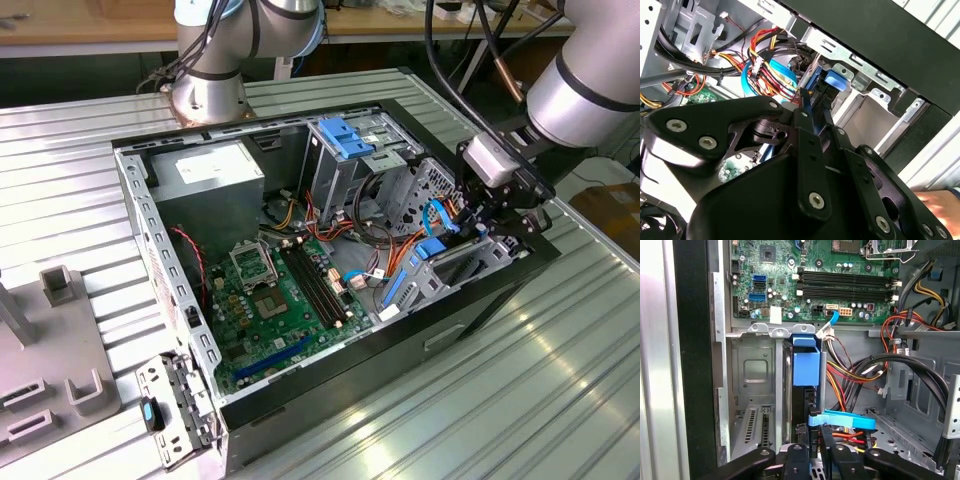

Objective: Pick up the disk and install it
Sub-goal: 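Insert the second disk wire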

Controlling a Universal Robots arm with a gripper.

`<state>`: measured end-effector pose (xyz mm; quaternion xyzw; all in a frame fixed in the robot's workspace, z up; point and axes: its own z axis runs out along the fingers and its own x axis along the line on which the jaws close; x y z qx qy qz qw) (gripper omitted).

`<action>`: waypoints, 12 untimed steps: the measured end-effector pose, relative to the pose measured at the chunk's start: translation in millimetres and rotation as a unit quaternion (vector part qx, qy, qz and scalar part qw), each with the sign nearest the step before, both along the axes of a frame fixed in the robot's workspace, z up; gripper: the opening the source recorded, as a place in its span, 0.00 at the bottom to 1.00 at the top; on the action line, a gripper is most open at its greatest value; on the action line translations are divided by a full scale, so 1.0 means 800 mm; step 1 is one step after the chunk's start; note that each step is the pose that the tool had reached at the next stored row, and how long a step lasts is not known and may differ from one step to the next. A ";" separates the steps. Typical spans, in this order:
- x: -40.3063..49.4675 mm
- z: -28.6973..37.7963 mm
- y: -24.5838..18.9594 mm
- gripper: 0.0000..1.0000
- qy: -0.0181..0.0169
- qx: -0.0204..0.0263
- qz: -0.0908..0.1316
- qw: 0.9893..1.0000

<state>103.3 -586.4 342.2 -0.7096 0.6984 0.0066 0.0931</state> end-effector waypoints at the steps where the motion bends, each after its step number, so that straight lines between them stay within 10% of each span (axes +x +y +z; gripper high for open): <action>1: 0.000 0.0002 0.0002 0.24 0.000 0.000 0.000 1.000; 12: 0.004 0.0051 0.0019 0.24 0.000 0.000 0.000 1.000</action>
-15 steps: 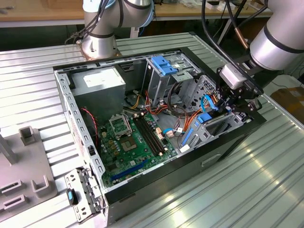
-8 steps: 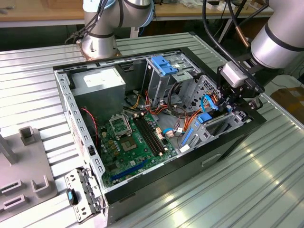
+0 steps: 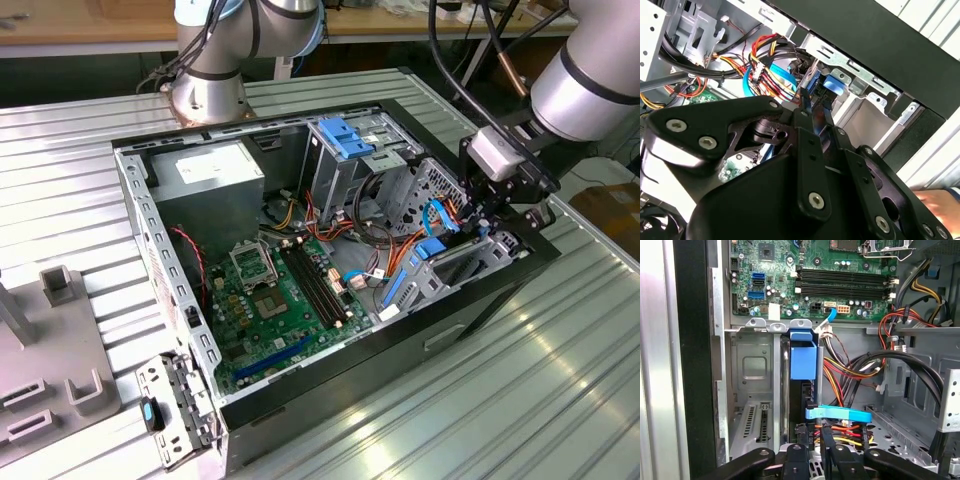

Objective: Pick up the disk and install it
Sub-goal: 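Insert the second disk wire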

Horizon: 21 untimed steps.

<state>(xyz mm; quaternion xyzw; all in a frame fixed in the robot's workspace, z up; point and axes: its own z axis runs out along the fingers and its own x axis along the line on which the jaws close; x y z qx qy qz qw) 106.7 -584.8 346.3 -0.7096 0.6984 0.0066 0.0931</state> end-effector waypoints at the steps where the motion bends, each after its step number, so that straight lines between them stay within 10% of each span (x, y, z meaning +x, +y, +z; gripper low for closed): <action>1: 0.000 -0.0005 0.0000 0.24 0.000 0.000 0.000 1.000; 21: 0.000 -0.0048 0.0000 0.16 0.000 0.000 0.000 1.000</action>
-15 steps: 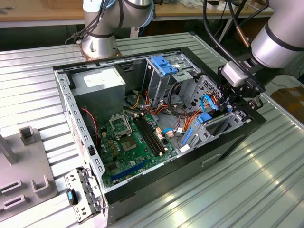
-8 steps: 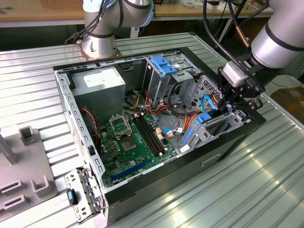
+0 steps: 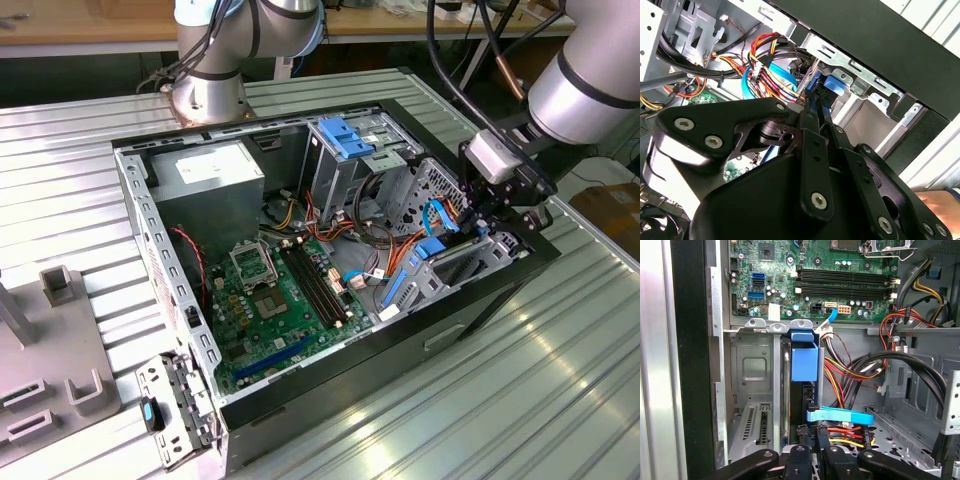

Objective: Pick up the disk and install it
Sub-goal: 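Insert the second disk wire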

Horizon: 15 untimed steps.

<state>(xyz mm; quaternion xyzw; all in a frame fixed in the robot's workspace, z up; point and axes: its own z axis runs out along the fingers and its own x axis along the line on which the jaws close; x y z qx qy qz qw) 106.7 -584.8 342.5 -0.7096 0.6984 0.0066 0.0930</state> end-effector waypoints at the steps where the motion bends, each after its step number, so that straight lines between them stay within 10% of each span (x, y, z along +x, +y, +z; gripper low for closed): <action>1: 0.000 -0.0002 0.0000 0.16 0.000 0.000 0.000 1.000; 15: 0.000 -0.0059 -0.0005 0.16 0.000 0.000 0.000 1.000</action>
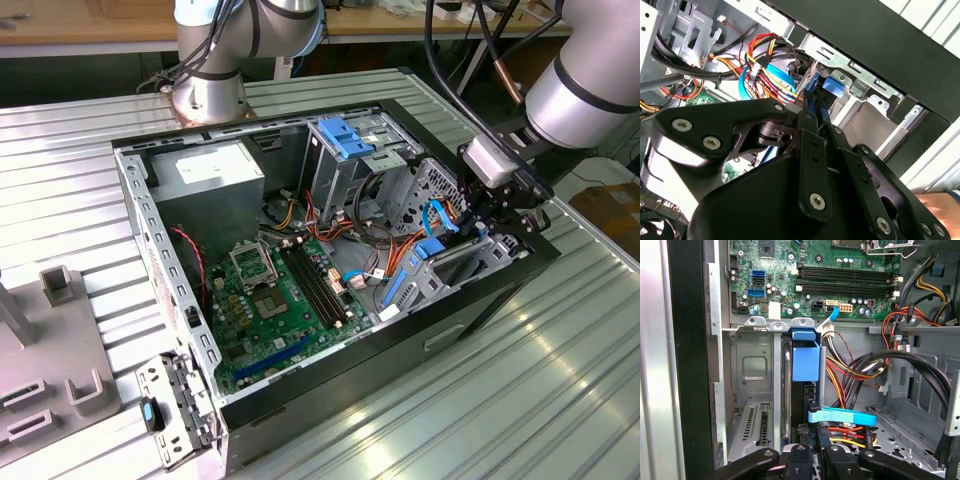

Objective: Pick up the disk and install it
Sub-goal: 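Insert the second disk wire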

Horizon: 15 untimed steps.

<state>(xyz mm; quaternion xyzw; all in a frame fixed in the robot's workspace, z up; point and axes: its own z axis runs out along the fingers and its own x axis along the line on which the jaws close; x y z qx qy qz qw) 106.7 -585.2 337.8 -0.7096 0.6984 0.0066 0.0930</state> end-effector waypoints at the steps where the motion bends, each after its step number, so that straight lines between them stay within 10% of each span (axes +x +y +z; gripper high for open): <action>1: 0.000 0.0000 0.0000 0.16 0.000 0.000 0.000 1.000; 15: 0.000 0.0003 0.0000 0.30 0.000 0.000 0.000 1.000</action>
